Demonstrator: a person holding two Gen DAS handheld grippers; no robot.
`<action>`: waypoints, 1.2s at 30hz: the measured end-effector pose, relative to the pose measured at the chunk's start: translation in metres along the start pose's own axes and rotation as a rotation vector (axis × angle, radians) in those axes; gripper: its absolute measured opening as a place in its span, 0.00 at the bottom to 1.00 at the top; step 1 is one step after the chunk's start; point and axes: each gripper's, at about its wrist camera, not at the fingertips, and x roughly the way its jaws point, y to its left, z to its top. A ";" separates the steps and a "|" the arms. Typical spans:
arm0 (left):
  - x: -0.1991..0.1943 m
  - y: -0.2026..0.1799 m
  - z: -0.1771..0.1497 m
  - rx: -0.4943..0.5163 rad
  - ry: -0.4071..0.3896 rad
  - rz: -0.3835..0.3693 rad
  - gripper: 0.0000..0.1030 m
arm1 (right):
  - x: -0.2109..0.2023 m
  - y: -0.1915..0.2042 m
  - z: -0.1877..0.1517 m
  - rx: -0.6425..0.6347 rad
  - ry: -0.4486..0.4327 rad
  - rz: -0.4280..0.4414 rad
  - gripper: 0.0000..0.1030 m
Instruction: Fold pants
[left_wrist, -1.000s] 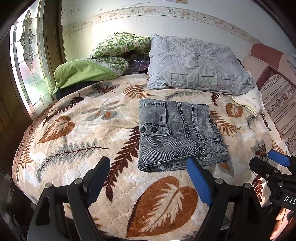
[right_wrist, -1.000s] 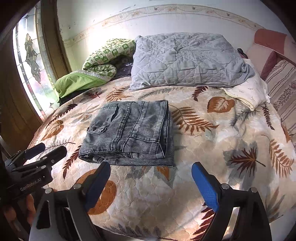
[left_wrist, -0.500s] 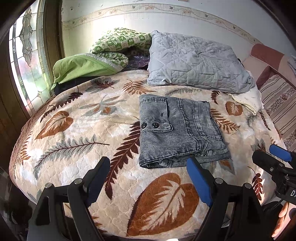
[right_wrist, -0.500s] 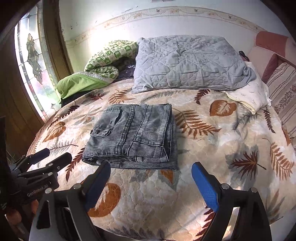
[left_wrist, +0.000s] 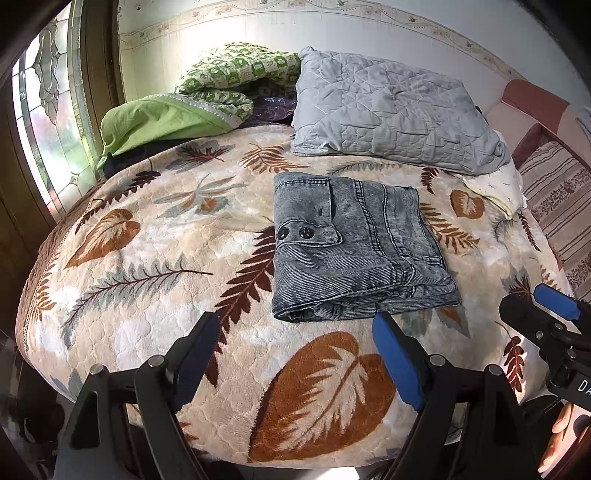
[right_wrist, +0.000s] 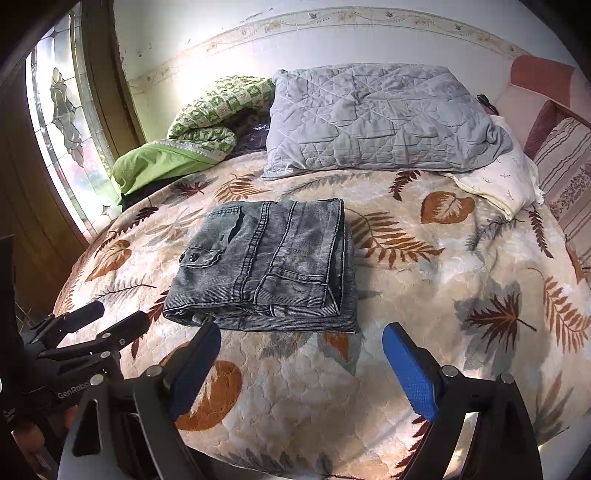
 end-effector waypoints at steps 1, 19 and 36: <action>0.001 0.001 0.000 -0.005 0.002 -0.001 0.83 | 0.001 0.001 0.000 -0.006 0.003 0.000 0.88; 0.003 0.000 0.001 0.000 -0.005 0.034 0.83 | 0.011 0.002 -0.001 -0.019 0.029 -0.005 0.88; 0.003 -0.008 0.010 0.025 -0.019 0.012 0.83 | 0.016 0.007 -0.002 -0.038 0.047 -0.007 0.88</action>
